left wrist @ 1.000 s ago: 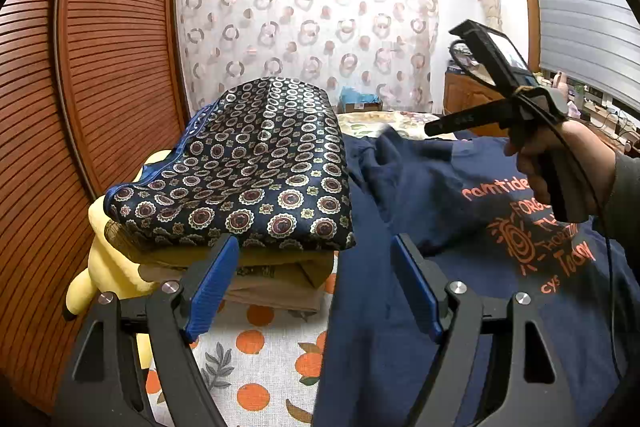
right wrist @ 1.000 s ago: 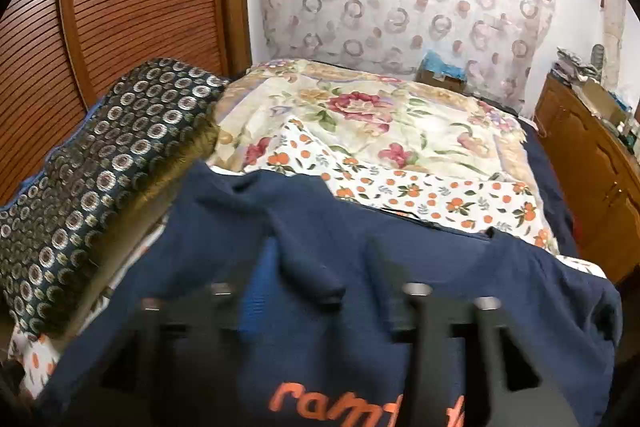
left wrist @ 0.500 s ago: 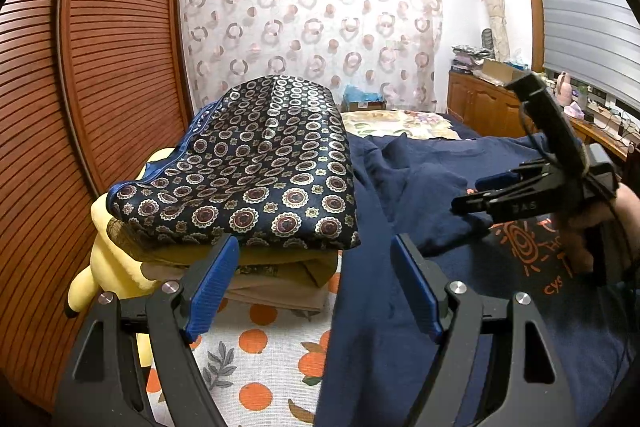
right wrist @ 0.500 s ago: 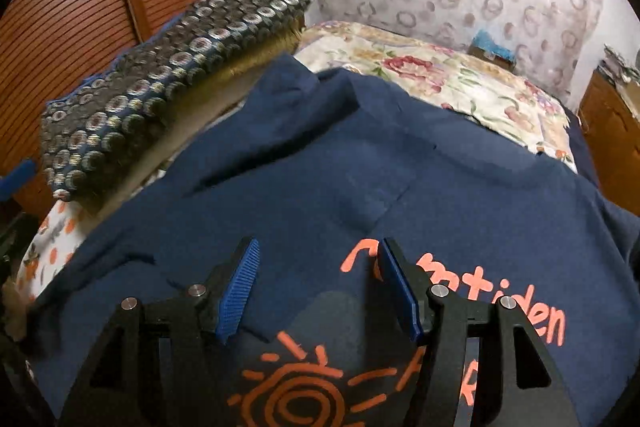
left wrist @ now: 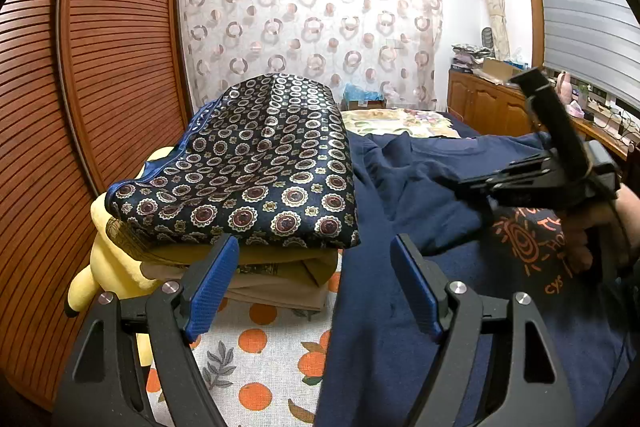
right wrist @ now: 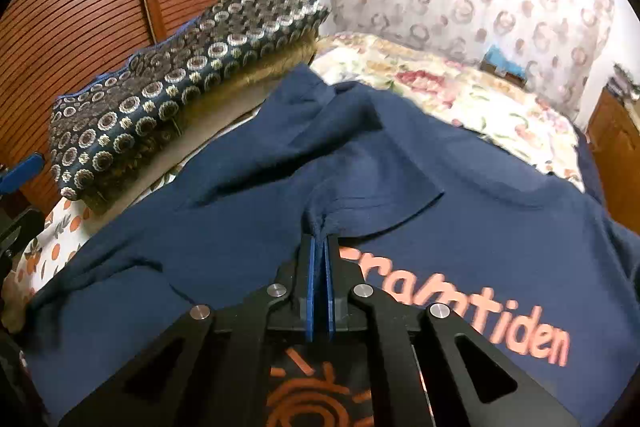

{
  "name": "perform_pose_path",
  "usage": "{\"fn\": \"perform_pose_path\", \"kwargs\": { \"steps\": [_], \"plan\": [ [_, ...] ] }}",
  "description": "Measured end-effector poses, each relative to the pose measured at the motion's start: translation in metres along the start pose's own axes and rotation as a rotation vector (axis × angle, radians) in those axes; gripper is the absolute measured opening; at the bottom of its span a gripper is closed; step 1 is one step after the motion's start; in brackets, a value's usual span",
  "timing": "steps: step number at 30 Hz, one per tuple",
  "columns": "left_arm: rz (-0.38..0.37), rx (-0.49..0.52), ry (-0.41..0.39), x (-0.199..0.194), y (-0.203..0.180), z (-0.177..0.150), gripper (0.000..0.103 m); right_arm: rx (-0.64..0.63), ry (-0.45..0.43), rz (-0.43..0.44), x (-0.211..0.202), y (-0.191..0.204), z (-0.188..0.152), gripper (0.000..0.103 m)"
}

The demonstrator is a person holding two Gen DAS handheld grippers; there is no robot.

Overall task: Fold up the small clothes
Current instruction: 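Grasp the other sleeve with the right tool and fold it onto the shirt back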

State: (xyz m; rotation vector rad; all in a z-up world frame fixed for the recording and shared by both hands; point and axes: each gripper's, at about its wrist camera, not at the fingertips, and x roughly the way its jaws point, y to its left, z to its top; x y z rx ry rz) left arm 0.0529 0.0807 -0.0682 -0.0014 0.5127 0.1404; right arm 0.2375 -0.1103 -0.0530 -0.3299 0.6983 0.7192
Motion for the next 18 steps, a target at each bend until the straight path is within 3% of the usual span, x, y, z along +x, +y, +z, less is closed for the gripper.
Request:
{"fn": "perform_pose_path", "kwargs": {
  "steps": [4,7,9,10,12,18],
  "plan": [
    [0.001,0.002,0.004,0.001,-0.001,0.000,0.079,0.044,-0.033,-0.012,-0.026,-0.007,-0.005,0.004],
    [0.002,0.002,0.010,0.002,-0.001,0.000,0.079,0.054,-0.010,0.004,-0.027,-0.006,-0.005,0.007],
    [0.000,0.000,0.013,0.002,0.000,0.001,0.079,0.040,-0.008,-0.007,-0.026,-0.003,-0.007,0.028],
    [-0.001,0.000,0.017,0.003,0.000,0.001,0.079,0.036,-0.011,-0.009,-0.024,-0.002,-0.005,0.033],
    [-0.002,0.001,0.020,0.003,-0.001,0.001,0.079,0.034,-0.019,-0.015,-0.026,0.000,-0.005,0.057],
    [-0.001,0.001,0.021,0.004,-0.001,0.002,0.079,0.019,-0.017,-0.054,-0.023,0.000,-0.008,0.064]
  ]
}}
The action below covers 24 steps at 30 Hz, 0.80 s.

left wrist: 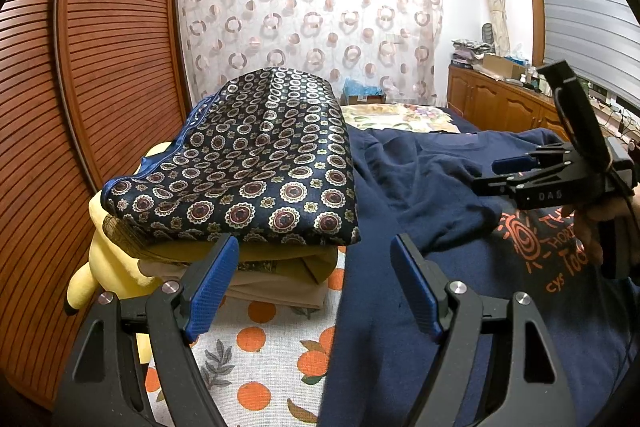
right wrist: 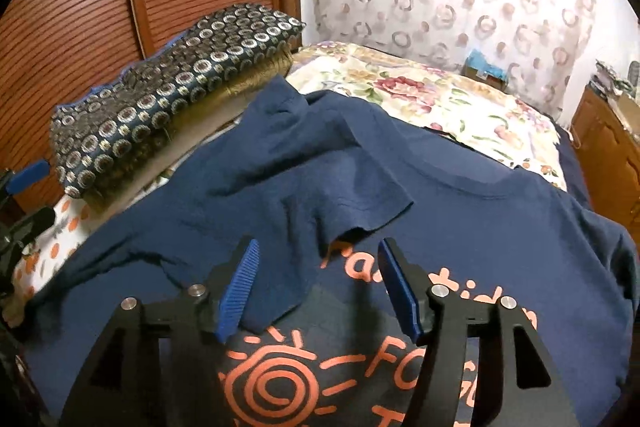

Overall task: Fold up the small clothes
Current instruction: 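Grasp the other sleeve with the right tool and fold it onto the shirt back, then move the right tool to the shirt's side edge and grasp it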

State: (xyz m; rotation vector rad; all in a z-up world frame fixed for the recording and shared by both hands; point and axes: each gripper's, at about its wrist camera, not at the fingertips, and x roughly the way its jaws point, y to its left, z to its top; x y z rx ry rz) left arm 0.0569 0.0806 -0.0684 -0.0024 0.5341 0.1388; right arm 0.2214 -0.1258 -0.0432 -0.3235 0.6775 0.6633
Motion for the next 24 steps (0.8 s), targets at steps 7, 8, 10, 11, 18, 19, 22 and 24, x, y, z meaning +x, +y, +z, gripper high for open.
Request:
{"fn": "perform_pose_path", "kwargs": {
  "steps": [7,8,10,11,18,19,22,24],
  "plan": [
    [-0.001,0.000,0.000,0.000,0.000,0.000,0.079,0.001,0.056,-0.023,0.022,-0.003,-0.002,0.064],
    [-0.002,-0.001,0.001,0.000,0.000,0.000,0.079,0.007,0.065,-0.017,0.024,-0.004,-0.001,0.064],
    [-0.004,-0.002,-0.004,-0.001,0.000,0.000,0.079,0.012,0.055,-0.015,0.022,-0.005,-0.001,0.064],
    [-0.005,-0.002,-0.009,-0.001,0.000,0.000,0.079,0.012,0.054,-0.017,0.021,-0.005,-0.001,0.064],
    [-0.039,-0.007,-0.029,-0.006,-0.002,0.000,0.079,0.039,0.005,-0.009,-0.014,-0.014,-0.011,0.064],
    [-0.051,-0.009,-0.023,-0.006,-0.004,0.001,0.079,0.045,-0.008,-0.012,-0.024,-0.018,-0.014,0.064],
    [-0.099,-0.009,-0.022,-0.007,-0.012,0.001,0.079,0.058,-0.033,-0.040,-0.049,-0.030,-0.027,0.064],
    [-0.125,0.001,-0.017,-0.007,-0.020,0.001,0.079,0.061,-0.050,-0.061,-0.067,-0.040,-0.038,0.064]
  ]
}}
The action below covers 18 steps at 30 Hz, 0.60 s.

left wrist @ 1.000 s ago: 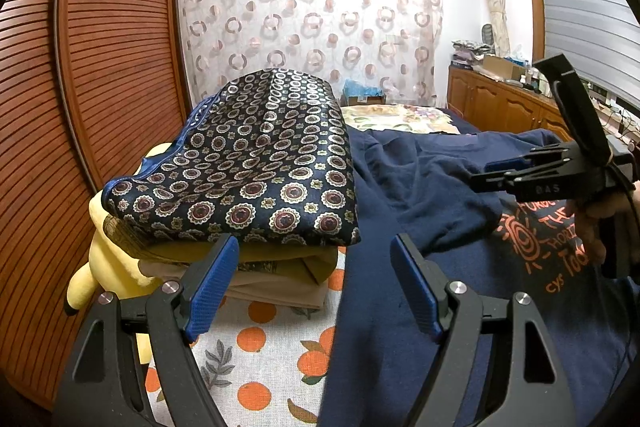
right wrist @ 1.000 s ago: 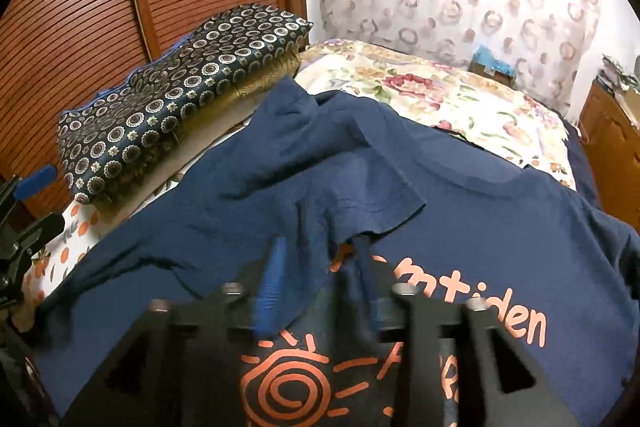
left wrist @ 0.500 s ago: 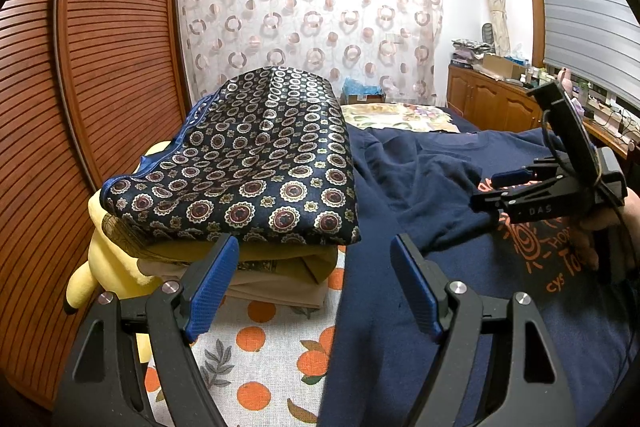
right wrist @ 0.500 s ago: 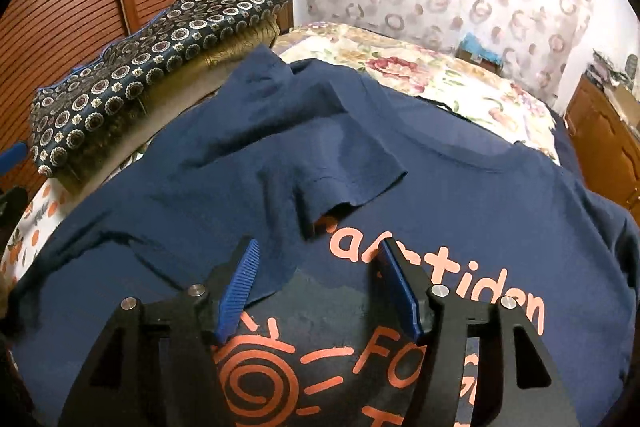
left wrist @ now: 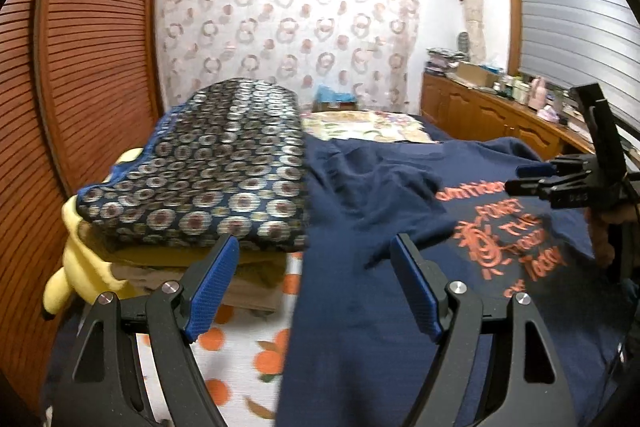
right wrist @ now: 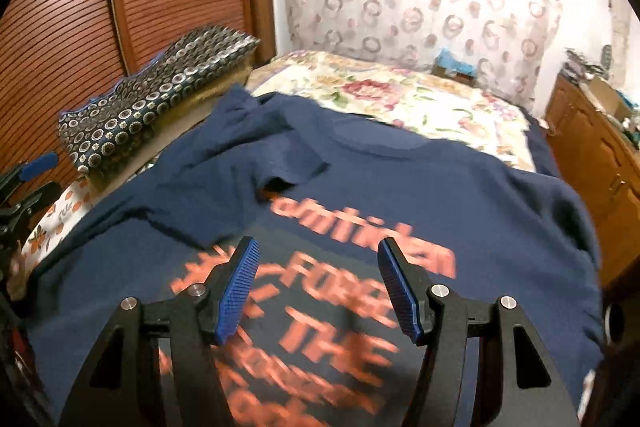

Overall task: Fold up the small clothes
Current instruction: 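Move the right tool to the shirt's side edge and grasp it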

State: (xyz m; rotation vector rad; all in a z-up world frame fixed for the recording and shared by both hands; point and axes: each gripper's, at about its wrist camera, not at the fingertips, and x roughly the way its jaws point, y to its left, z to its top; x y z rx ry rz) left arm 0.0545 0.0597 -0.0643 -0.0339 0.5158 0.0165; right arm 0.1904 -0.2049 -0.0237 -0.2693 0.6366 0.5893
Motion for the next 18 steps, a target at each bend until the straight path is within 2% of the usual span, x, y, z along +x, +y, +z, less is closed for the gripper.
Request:
{"fn": "perform_pose_path", "kwargs": {
  "steps": [5,10,12,18],
  "plan": [
    [-0.082,0.021,0.038,0.009,-0.021,0.001,0.079,0.031,-0.011,-0.113,-0.040,-0.041,-0.027,0.064],
    [-0.118,0.050,0.061,0.015,-0.041,0.003,0.081,0.149,0.003,-0.202,-0.068,-0.099,-0.058,0.064],
    [-0.130,0.062,0.073,0.019,-0.048,0.005,0.081,0.205,0.015,-0.224,-0.077,-0.121,-0.070,0.054],
    [-0.151,0.085,0.125,0.034,-0.062,0.009,0.082,0.303,0.039,-0.259,-0.090,-0.160,-0.090,0.045]
  ]
}}
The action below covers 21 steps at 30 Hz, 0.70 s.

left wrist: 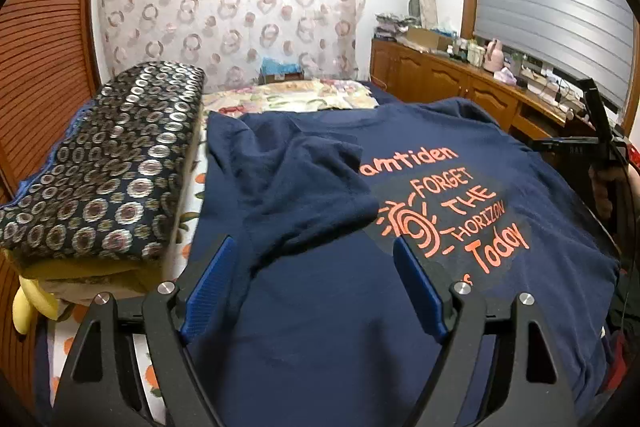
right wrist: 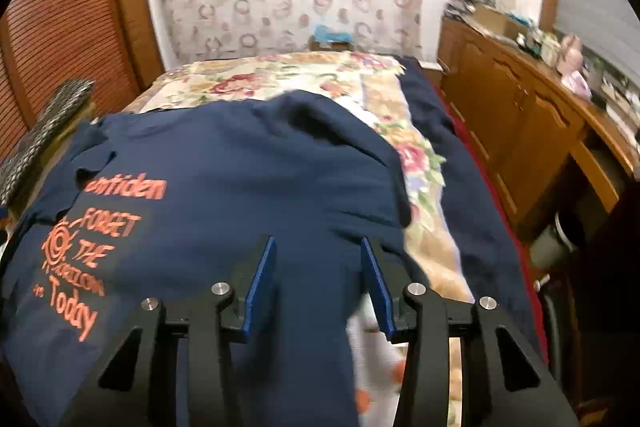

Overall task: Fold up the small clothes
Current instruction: 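Move the right tool to the shirt's side edge and grasp it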

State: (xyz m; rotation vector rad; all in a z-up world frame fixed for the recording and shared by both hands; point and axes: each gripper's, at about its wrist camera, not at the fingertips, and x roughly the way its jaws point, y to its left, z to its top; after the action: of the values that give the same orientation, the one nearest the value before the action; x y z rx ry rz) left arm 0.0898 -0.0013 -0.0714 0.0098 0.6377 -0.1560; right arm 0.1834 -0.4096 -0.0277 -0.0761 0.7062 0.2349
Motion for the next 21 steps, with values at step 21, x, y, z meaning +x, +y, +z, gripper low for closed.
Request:
{"fn": "perform_pose_path", "kwargs": {
  "steps": [21],
  "plan": [
    [-0.069,0.064,0.254,0.051,-0.018,-0.002,0.083,0.126,0.079,0.023,0.030,-0.030,0.024,0.013]
  ]
}}
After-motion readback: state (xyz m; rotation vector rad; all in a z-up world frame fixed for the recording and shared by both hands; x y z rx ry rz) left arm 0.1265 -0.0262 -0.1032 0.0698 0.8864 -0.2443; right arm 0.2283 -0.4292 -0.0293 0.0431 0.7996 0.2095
